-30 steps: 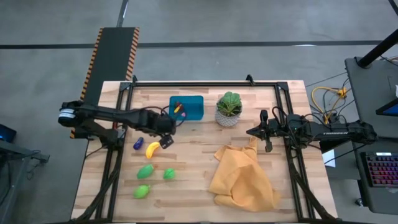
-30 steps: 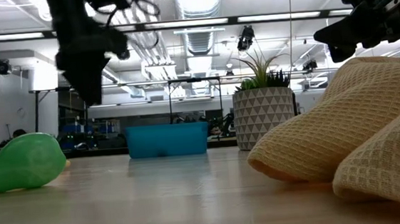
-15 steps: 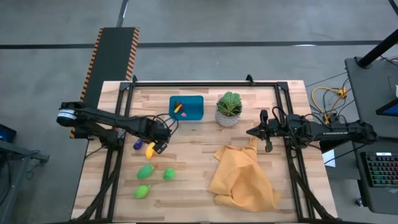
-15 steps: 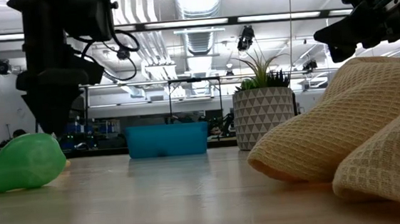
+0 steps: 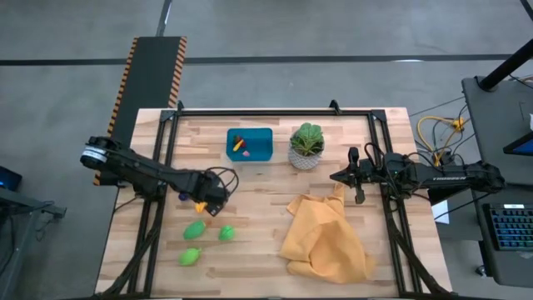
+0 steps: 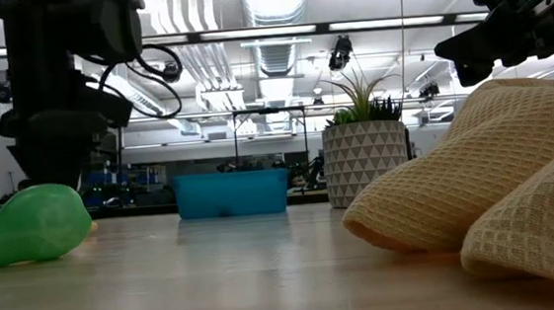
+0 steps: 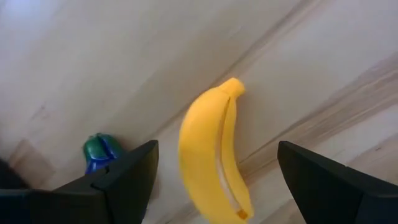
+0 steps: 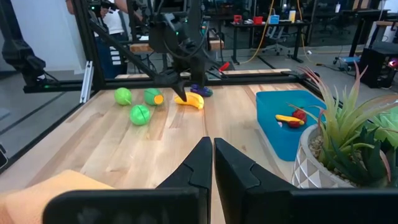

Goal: Pick and placing Produce into tupperware
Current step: Put the yellow banana into the blue bin

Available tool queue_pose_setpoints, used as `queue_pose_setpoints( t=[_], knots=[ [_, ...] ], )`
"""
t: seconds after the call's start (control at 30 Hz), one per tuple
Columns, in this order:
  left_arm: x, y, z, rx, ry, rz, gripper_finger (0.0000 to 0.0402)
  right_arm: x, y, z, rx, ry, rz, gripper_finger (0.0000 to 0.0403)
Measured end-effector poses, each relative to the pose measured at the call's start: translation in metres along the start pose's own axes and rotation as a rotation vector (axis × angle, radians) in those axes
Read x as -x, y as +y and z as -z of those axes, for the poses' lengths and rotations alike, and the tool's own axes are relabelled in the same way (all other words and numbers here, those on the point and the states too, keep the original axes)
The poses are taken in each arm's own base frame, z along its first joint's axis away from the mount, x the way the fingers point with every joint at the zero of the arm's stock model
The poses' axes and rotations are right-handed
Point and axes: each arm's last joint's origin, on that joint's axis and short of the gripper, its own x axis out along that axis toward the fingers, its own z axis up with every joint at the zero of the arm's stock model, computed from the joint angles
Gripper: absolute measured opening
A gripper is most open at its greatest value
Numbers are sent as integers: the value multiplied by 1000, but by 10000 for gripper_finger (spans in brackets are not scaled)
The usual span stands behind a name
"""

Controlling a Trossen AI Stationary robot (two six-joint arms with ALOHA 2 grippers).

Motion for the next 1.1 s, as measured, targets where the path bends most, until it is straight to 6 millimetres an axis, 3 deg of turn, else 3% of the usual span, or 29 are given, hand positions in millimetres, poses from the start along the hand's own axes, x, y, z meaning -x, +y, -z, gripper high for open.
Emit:
queue_pose_setpoints(
  t=[0.6,0.97,1.1],
  knots=[
    [-31,-16,10,-89,85,-85,312,0,0,0,-7,1,-1,9],
    [-31,-16,11,-104,98,-80,311,0,0,0,-7,3,-1,9],
    [-31,-16,11,-113,102,-76,287,0,0,0,-7,3,-1,9]
  ],
)
